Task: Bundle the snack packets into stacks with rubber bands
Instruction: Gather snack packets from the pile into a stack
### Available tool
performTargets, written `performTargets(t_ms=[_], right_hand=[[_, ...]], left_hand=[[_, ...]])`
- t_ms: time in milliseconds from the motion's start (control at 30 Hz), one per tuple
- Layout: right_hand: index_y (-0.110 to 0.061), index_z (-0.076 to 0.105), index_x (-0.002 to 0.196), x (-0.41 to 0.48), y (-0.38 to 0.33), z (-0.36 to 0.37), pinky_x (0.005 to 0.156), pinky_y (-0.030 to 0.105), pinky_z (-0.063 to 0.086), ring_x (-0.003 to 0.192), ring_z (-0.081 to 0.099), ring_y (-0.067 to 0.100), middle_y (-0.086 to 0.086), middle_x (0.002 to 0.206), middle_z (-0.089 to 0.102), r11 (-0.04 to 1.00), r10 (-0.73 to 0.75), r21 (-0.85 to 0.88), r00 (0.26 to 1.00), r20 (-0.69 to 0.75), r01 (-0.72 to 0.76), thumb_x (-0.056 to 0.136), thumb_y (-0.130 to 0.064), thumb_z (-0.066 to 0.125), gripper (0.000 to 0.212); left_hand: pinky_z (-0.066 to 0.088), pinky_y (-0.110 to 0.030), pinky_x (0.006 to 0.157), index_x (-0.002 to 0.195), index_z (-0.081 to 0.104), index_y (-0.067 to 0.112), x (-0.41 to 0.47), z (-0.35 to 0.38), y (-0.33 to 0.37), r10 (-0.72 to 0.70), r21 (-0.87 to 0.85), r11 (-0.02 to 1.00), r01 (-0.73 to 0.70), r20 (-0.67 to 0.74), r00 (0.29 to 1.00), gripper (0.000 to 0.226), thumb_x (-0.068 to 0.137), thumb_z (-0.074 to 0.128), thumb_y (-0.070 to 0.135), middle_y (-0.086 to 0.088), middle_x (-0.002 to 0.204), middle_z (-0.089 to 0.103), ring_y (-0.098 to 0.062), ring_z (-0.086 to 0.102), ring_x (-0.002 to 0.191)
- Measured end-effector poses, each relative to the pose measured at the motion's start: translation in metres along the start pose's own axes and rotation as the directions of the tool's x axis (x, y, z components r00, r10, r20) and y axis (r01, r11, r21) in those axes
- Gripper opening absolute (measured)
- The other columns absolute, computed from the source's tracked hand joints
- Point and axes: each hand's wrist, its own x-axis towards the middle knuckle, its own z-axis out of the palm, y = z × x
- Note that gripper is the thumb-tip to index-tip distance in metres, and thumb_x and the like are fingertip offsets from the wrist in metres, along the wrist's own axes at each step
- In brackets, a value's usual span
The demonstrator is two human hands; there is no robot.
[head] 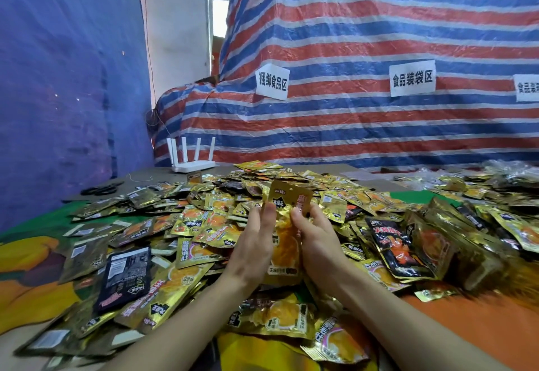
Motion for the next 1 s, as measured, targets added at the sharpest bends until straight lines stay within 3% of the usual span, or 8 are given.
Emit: performTargets(t_ms=[100,200,367,467,600,700,867,1000], right_hand=[[-0.013,0.056,0.127,0.000,-0.003,0.000,0.072,0.042,0.062,0.087,0.074,0.030,0.015,0.103,0.075,0.994,0.026,0.105,1.000,0.016,-0.027,0.100,-0.003,0.051,0.029],[-0.006,0.060,0.125,-0.001,-0.005,0.002,0.069,0.039,0.062,0.087,0.072,0.030,0.017,0.102,0.074,0.972,0.081,0.214,0.995,0.064,-0.093,0.098,0.002,0.046,0.031],[-0.009,0.065,0.119,-0.004,-0.006,0.006,0.078,0.038,0.058,0.090,0.072,0.025,0.011,0.099,0.076,0.957,0.068,0.269,0.986,0.151,-0.107,0.095,-0.005,0.038,0.037],[-0.017,0.069,0.113,-0.003,-0.009,0.001,0.090,0.041,0.056,0.096,0.069,0.023,0.007,0.100,0.075,0.993,0.034,0.106,0.986,0.164,-0.051,0.091,-0.010,0.043,0.035],[-0.011,0.064,0.100,-0.004,-0.019,-0.005,0.063,0.015,0.049,0.074,0.064,0.002,-0.012,0.082,0.070,0.948,-0.087,-0.283,0.974,0.208,0.145,0.078,-0.021,0.056,0.025],[-0.014,0.064,0.112,-0.005,-0.029,-0.007,0.067,0.018,0.053,0.094,0.067,0.011,-0.002,0.106,0.069,0.909,-0.114,-0.386,0.985,0.131,0.157,0.082,-0.022,0.071,0.031],[-0.018,0.071,0.104,-0.022,-0.045,-0.021,0.075,0.025,0.054,0.087,0.064,0.007,-0.007,0.100,0.068,0.585,-0.238,-0.785,0.968,0.074,0.204,0.087,-0.023,0.072,0.018],[-0.018,0.073,0.097,-0.047,-0.078,-0.054,0.079,0.035,0.057,0.086,0.066,0.011,-0.006,0.091,0.070,0.335,-0.101,-0.937,0.993,0.067,0.098,0.088,-0.028,0.069,0.014]], left_hand=[[0.058,-0.035,0.086,0.122,0.056,0.027,0.004,-0.004,-0.003,-0.009,-0.137,0.990,0.013,0.035,0.999,0.042,0.085,0.071,0.038,0.002,0.114,0.072,-0.015,0.071,0.101],[0.058,-0.026,0.065,0.103,0.065,0.016,0.006,-0.008,-0.001,-0.009,-0.186,0.982,0.016,0.042,0.999,0.042,0.064,0.079,0.015,0.001,0.086,0.076,-0.015,0.073,0.077],[0.055,-0.033,0.062,0.094,0.062,-0.001,-0.001,-0.009,0.006,0.020,-0.198,0.980,0.010,0.151,0.988,0.032,0.063,0.067,0.009,-0.006,0.074,0.064,-0.021,0.063,0.069],[0.057,-0.034,0.065,0.108,0.059,0.003,-0.003,-0.004,0.006,0.014,-0.176,0.984,0.012,0.148,0.989,0.036,0.073,0.067,0.003,-0.012,0.084,0.066,-0.025,0.065,0.076],[0.055,-0.031,0.064,0.122,0.053,0.015,-0.002,0.000,0.004,0.017,-0.191,0.982,0.000,0.085,0.996,0.043,0.089,0.054,-0.012,-0.005,0.086,0.069,-0.019,0.067,0.074],[0.057,-0.023,0.065,0.116,0.049,0.027,-0.008,0.002,0.006,0.050,-0.164,0.986,-0.038,0.066,0.997,0.045,0.092,0.051,-0.011,-0.001,0.096,0.070,-0.008,0.070,0.079],[0.055,-0.026,0.069,0.119,0.038,0.035,-0.011,0.005,0.010,0.132,-0.065,0.990,-0.127,0.083,0.988,0.060,0.089,0.055,-0.014,-0.013,0.097,0.058,-0.022,0.062,0.082],[0.053,-0.032,0.074,0.125,0.031,0.052,-0.019,0.007,0.014,0.214,-0.009,0.976,-0.216,0.201,0.956,0.082,0.088,0.053,-0.018,-0.012,0.098,0.050,-0.020,0.054,0.084]])
